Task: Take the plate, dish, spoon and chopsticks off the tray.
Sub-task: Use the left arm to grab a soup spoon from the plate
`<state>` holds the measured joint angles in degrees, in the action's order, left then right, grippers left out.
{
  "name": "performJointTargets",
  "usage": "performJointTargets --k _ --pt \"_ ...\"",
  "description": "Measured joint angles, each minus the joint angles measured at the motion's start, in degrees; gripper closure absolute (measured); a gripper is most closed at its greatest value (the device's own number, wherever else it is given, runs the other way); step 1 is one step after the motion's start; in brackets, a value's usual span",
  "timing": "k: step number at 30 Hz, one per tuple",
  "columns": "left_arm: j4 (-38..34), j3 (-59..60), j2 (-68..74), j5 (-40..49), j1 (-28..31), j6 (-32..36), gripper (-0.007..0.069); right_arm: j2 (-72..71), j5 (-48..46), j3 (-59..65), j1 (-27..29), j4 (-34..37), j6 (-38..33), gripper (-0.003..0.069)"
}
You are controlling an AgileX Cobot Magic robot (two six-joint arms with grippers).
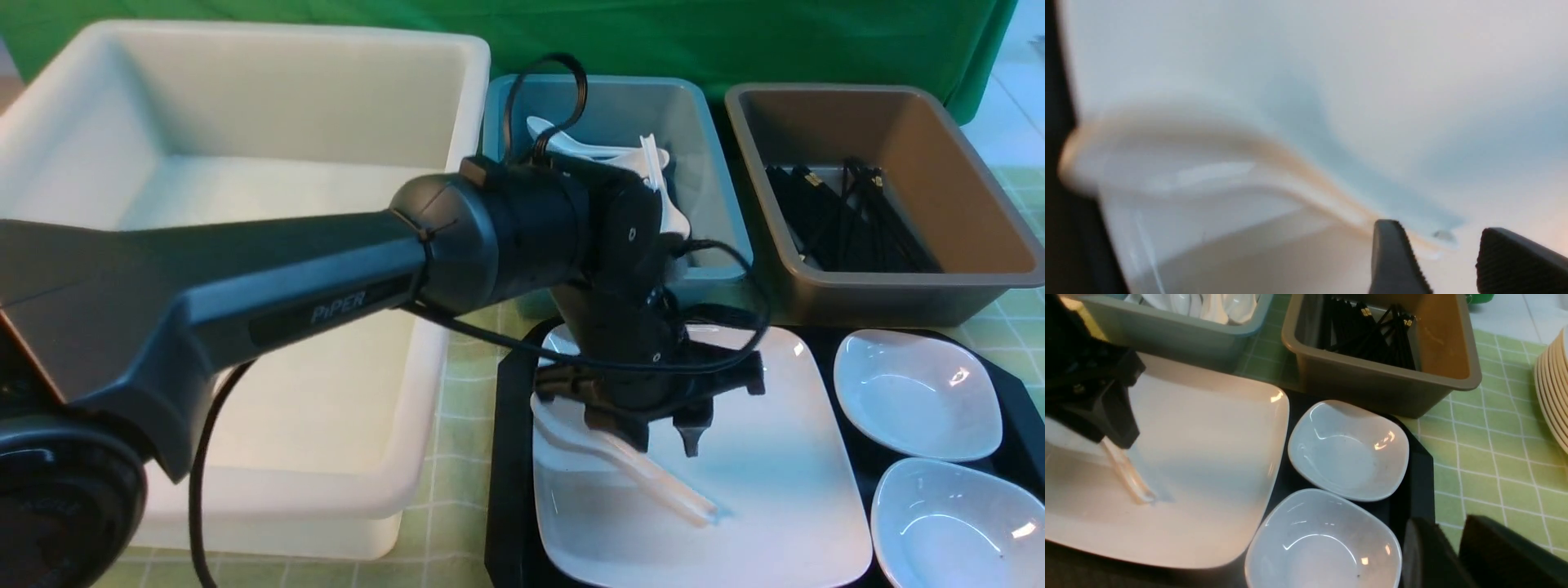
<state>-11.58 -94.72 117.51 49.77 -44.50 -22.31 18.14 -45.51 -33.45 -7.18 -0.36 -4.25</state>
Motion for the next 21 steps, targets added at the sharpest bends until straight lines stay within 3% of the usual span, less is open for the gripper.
performJointTargets --k 2,3,6,11,14,17,21 --pt "0.0 -2.0 0.0 2.2 0.0 15.3 0.0348 0.0 0.0 0.0 0.0 0.0 0.0 0.0522" --pt "0.0 -2.1 0.0 2.2 0.0 16.5 0.0348 0.0 0.0 0.0 0.0 0.0 0.0 0.0522" --pt "0.0 -3.5 -0.1 7.1 0.0 35.6 0.0348 0.0 0.0 0.0 0.0 0.0 0.0 0.0517" --pt "-0.7 -3.5 0.7 10.8 0.0 58.3 0.0348 0.0 0.0 0.0 0.0 0.0 0.0 0.0512" --pt "-0.8 -3.5 2.0 10.9 0.0 69.7 0.0348 0.0 0.0 0.0 0.0 0.0 0.0 0.0509" --pt "-0.6 -3.5 3.2 9.5 -0.1 76.9 0.0348 0.0 0.0 0.0 0.0 0.0 0.0 0.0503" --pt "2.9 -3.5 4.1 6.2 -1.2 81.5 0.0348 0.0 0.0 0.0 0.0 0.0 0.0 0.05"
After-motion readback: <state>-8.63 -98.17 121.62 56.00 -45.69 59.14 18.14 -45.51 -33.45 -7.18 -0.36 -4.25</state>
